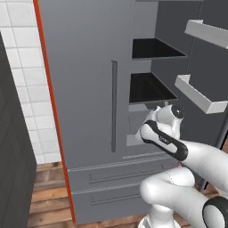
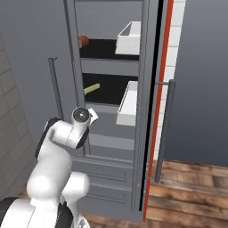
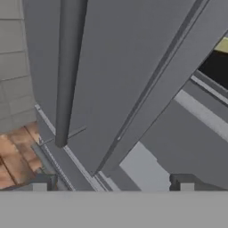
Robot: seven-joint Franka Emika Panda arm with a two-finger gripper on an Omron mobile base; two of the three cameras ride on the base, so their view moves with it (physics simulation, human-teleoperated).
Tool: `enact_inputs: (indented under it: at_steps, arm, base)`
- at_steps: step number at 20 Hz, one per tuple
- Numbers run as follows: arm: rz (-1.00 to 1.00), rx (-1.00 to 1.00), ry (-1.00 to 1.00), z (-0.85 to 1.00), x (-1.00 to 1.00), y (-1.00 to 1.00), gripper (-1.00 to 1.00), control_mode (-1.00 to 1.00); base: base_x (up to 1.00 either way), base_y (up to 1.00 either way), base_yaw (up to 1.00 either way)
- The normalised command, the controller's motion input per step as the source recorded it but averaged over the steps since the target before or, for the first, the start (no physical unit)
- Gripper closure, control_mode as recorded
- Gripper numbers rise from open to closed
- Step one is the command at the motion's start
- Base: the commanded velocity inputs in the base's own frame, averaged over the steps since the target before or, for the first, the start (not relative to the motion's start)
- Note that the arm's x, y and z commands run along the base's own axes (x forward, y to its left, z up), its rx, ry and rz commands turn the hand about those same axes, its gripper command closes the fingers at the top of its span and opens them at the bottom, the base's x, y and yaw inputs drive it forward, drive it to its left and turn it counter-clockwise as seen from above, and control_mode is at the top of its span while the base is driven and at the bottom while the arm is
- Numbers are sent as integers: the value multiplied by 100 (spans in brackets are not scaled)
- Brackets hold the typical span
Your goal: Retrieve the butter from the fridge and place it on a plate on the dining table. Then retrieve the butter knife by the fridge and place it near the plate.
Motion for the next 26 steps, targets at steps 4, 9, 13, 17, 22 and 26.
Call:
enact_inputs:
  at_steps: [4,9,13,17,22,26]
  arm:
    - [-7,11,-7,34,0,100,-100,-100]
    - [-16,0,0,81,0,95,-100,-100]
    - [-16,2,7,76,1,48,-100,-100]
    - [-21,3,13,25,26,20,-100,-100]
    - [-24,0,12,2,24,1,-100,-100]
    - [-17,2,1,-1,20,-9,-100,-100]
  base:
    - [0,0,0]
    - [0,0,0]
    - [0,0,0]
    - [0,0,0]
    - [0,0,0]
    - [0,0,0]
